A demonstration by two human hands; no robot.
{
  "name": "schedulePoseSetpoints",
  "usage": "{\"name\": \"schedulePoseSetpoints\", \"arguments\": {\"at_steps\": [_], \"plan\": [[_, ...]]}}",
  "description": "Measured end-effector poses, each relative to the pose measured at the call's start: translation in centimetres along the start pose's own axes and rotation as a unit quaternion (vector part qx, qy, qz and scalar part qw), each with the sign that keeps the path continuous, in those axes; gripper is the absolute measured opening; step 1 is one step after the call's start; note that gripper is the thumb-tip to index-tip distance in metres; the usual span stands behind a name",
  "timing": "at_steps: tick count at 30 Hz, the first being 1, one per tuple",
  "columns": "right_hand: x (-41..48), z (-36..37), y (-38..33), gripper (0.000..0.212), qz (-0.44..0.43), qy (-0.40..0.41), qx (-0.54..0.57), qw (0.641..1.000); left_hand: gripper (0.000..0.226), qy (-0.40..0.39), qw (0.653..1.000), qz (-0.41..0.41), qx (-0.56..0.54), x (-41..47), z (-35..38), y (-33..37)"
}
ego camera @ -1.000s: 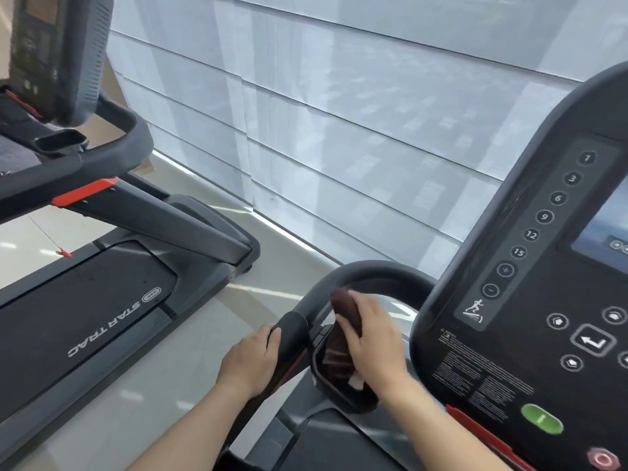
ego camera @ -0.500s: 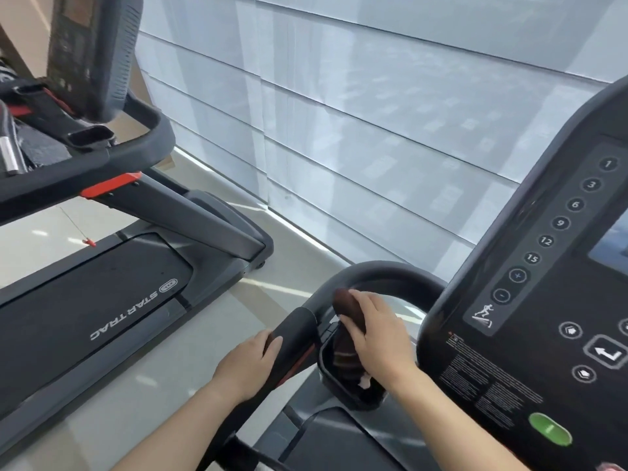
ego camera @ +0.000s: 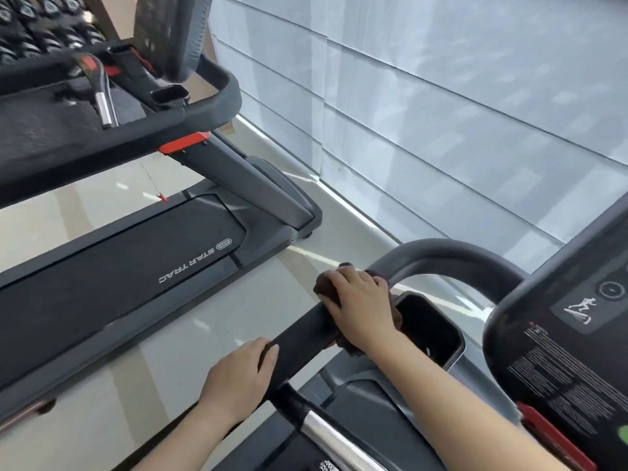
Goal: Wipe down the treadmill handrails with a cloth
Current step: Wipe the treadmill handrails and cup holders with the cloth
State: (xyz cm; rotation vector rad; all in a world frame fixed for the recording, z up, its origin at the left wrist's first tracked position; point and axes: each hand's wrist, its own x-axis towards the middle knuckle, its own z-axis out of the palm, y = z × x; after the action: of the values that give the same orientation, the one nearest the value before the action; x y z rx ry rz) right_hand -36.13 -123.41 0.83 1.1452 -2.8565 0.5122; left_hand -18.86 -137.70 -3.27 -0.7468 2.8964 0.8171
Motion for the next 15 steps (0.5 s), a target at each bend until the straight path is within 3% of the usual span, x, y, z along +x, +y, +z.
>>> {"name": "schedulePoseSetpoints", "arguments": {"at_steps": [4, 10, 15], "plan": [[-2.3, 1.3, -2.1, 0.035, -0.055, 0.008, 0.031, 0.998, 0.040, -0.035, 0.999, -0.002, -0.012, 0.0, -0.3, 0.0], [-0.9, 1.1, -3.3, 0.028, 0.086, 0.033, 0.015, 0.996, 0.047, -0.060, 0.998, 0.007, -0.005, -3.1, -2.0, -3.1], [-5.2, 2.8, -10.8, 0.033, 0.025, 0.010, 0.024, 0.999, 0.050, -0.051, 0.999, 0.005, 0.009, -8.0, -3.7, -8.1]]}}
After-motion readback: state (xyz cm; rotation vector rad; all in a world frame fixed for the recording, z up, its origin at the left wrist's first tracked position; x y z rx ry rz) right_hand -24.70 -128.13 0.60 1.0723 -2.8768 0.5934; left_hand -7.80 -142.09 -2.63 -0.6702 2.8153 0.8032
